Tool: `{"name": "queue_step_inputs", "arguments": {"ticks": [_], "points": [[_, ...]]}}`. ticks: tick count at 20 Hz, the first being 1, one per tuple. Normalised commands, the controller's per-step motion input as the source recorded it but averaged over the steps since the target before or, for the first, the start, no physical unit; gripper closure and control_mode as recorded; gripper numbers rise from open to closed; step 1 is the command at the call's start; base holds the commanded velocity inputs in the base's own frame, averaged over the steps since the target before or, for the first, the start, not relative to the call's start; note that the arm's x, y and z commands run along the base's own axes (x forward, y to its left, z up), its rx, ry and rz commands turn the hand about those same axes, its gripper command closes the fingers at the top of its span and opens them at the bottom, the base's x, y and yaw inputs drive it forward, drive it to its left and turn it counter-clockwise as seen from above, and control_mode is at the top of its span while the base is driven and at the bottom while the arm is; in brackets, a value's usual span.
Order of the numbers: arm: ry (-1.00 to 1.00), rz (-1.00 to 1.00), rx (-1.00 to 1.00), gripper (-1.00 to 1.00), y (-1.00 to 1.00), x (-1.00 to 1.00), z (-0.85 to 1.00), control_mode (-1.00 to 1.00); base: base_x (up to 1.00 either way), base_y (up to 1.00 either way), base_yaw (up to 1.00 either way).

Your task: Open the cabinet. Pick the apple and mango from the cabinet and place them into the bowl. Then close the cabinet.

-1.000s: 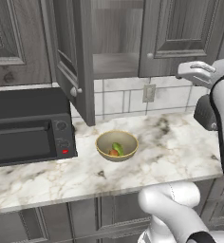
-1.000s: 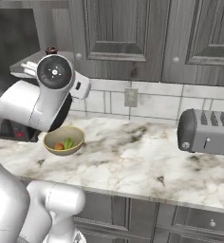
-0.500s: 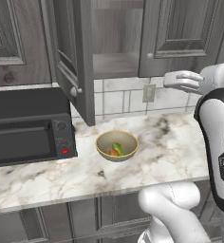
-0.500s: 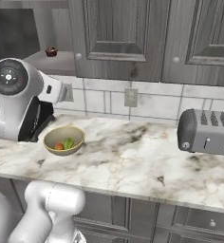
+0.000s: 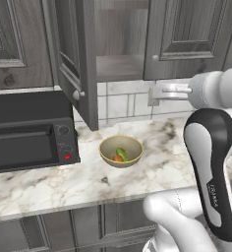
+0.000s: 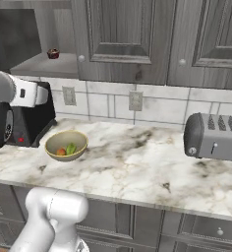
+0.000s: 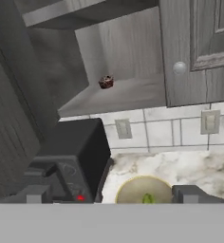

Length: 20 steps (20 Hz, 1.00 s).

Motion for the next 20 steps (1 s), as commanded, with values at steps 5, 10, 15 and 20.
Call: {"name": "queue_step_inputs", "arguments": {"ticks": [5, 10, 15, 20], "points": [[-0.13, 0.0, -0.09, -1.0, 0.38, -0.26, 0.0, -1.0, 0.0, 0.0, 0.0], [-0.16, 0.0, -0.1, -1.0, 0.36, -0.45, 0.0, -1.0, 0.0, 0.0, 0.0], [-0.03, -0.02, -0.09, -1.0, 0.37, -0.52, 0.0, -1.0, 0.0, 0.0, 0.0], [0.0, -0.04, -0.08, -1.0, 0.36, -0.34, 0.0, -1.0, 0.0, 0.0, 0.0]]}}
